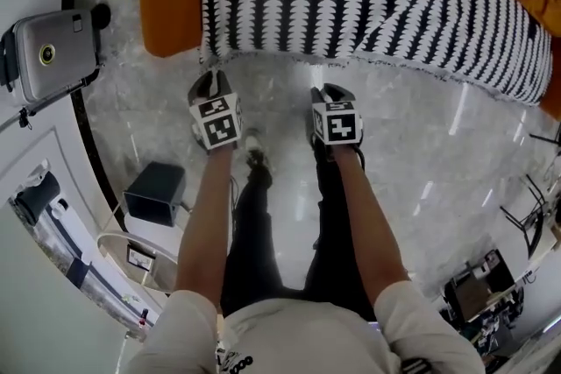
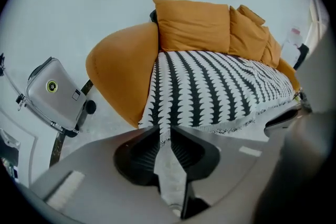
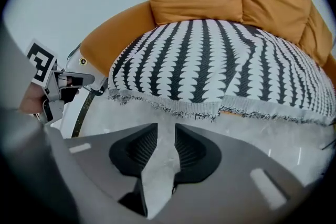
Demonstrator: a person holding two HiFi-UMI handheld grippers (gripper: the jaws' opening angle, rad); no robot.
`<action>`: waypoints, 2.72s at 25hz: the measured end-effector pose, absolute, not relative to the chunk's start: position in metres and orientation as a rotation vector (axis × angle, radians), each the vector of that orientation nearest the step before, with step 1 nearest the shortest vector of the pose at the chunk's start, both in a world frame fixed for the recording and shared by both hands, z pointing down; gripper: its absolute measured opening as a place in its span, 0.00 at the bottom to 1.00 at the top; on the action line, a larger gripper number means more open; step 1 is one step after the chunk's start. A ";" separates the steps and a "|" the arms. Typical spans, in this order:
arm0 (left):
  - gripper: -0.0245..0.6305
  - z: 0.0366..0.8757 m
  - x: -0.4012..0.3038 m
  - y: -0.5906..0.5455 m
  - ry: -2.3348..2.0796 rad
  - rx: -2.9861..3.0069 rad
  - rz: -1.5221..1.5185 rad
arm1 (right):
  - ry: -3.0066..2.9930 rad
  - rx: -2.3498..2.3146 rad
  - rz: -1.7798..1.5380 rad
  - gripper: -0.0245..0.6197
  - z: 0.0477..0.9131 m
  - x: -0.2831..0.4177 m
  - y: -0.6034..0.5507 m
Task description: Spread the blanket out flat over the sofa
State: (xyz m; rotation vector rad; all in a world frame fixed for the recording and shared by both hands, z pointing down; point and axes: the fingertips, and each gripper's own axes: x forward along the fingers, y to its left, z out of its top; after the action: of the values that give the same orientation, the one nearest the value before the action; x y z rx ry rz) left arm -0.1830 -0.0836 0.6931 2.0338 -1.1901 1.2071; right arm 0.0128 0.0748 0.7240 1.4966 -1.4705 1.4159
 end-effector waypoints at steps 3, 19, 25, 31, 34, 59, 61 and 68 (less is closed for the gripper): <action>0.14 0.663 -0.174 -0.080 -1.147 2.081 1.180 | -1.486 1.515 1.392 0.20 0.697 0.014 0.080; 0.05 0.513 -0.151 -0.032 -0.925 2.306 1.078 | -1.561 1.737 1.168 0.04 0.525 0.023 0.101; 0.05 0.451 -0.143 -0.028 -0.876 2.401 0.972 | -1.593 1.818 1.070 0.04 0.455 0.027 0.102; 0.05 0.379 -0.155 -0.013 -0.854 2.475 0.879 | -1.657 1.903 0.955 0.04 0.367 0.024 0.107; 0.05 0.344 -0.157 -0.010 -0.846 2.534 0.824 | -1.685 1.965 0.884 0.04 0.322 0.024 0.105; 0.05 0.065 -0.216 0.008 -0.915 3.012 0.414 | -1.913 2.125 0.238 0.04 0.037 -0.044 0.128; 0.05 0.045 -0.219 0.010 -0.915 3.042 0.365 | -1.912 2.133 0.212 0.04 0.024 -0.048 0.130; 0.05 -0.002 -0.225 0.032 -0.832 3.127 0.254 | -1.895 2.144 0.093 0.04 -0.023 -0.069 0.138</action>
State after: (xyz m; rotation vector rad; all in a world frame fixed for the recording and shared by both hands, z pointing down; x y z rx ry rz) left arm -0.2252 0.0315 -0.0020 3.1267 -0.8320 0.2539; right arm -0.0685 0.1377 -0.0234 2.1438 -1.8949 0.0926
